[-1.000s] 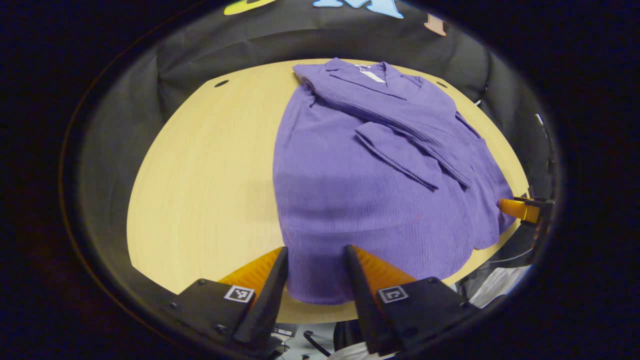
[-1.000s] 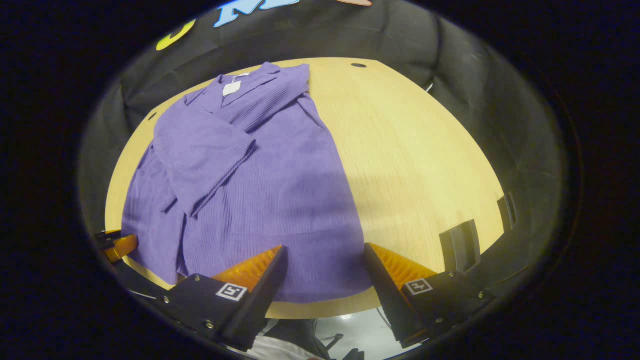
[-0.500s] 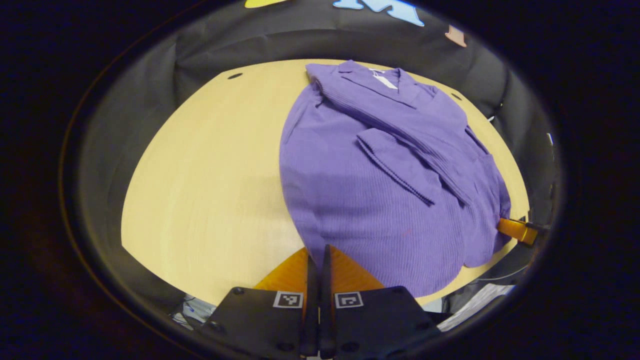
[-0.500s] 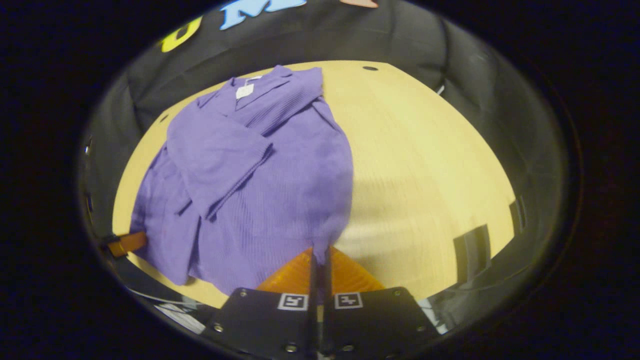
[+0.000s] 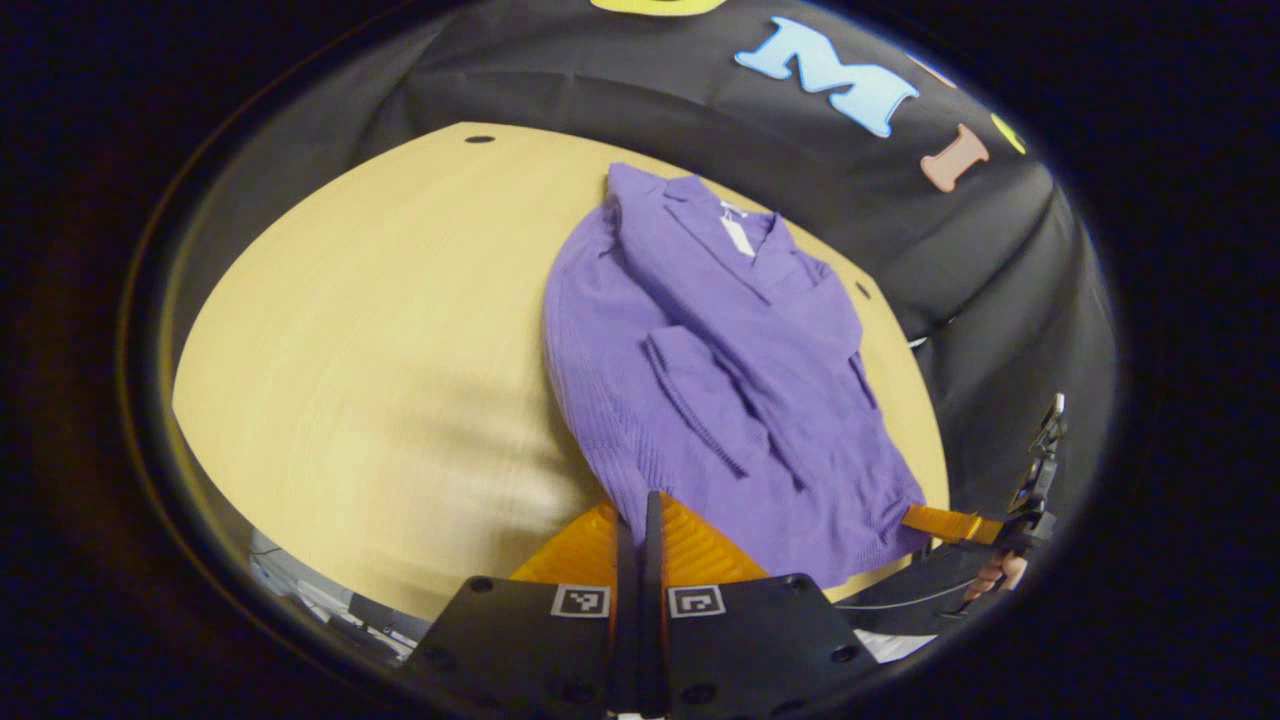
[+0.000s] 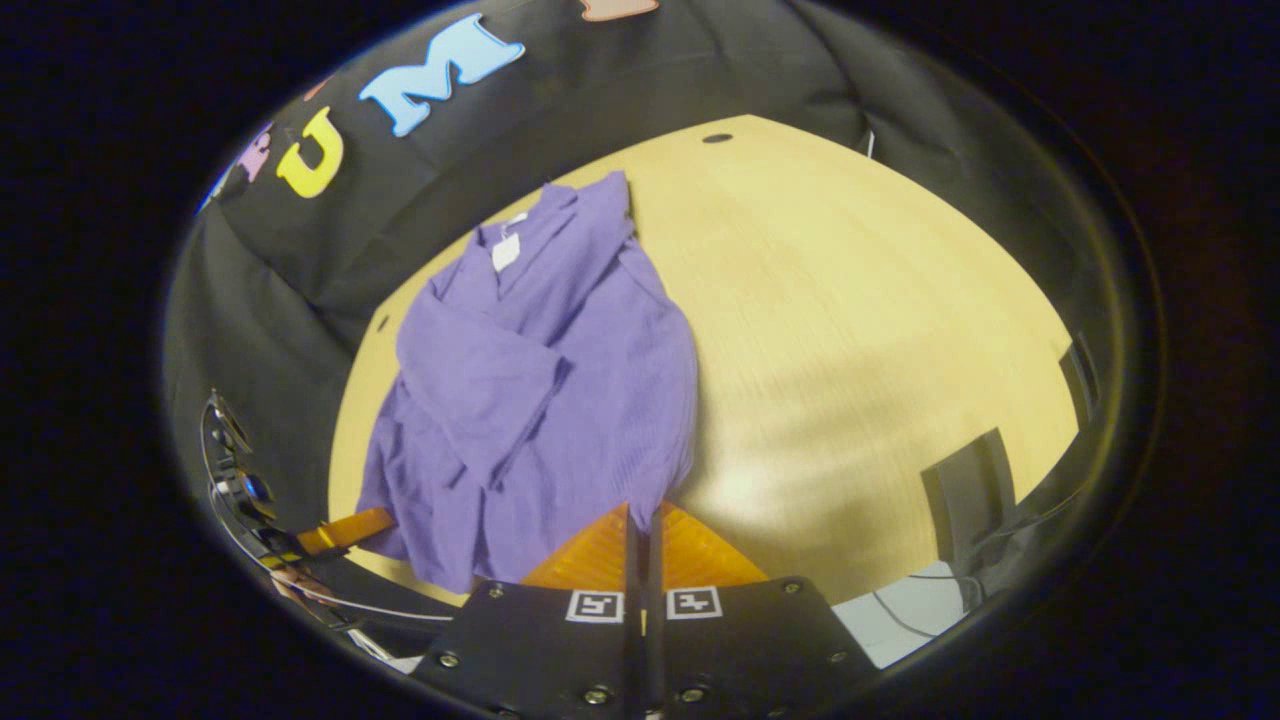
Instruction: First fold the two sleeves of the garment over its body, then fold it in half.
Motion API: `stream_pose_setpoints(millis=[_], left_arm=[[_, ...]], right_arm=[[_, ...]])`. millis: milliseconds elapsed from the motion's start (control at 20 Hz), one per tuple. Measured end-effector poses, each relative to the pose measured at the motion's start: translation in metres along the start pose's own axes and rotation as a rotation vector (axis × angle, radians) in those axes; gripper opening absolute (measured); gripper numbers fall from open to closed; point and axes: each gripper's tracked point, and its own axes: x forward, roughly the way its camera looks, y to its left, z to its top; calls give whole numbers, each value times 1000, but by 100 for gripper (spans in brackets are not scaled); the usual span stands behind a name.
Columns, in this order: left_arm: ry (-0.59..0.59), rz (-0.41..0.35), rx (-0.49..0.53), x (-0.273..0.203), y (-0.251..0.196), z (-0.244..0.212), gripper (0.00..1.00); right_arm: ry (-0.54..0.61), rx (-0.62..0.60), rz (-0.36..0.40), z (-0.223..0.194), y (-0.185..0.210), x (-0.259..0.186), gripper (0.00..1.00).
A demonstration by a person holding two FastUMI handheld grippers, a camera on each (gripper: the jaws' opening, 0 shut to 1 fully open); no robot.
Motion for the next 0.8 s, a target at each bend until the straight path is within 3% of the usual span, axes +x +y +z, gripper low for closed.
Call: stream_pose_setpoints(millis=[250,500,800], left_arm=[[-99,-96,-19,-22,-47,54,6],[-181,-177,-5,-17,-80,141,7],[-253,-249,-33,15,-82,256,6]], right_arm=[[-80,-6,134,61,43,-21,1],[-142,-36,172,130,78,-16,1],[-226,-19,162,239,111,15,1]])
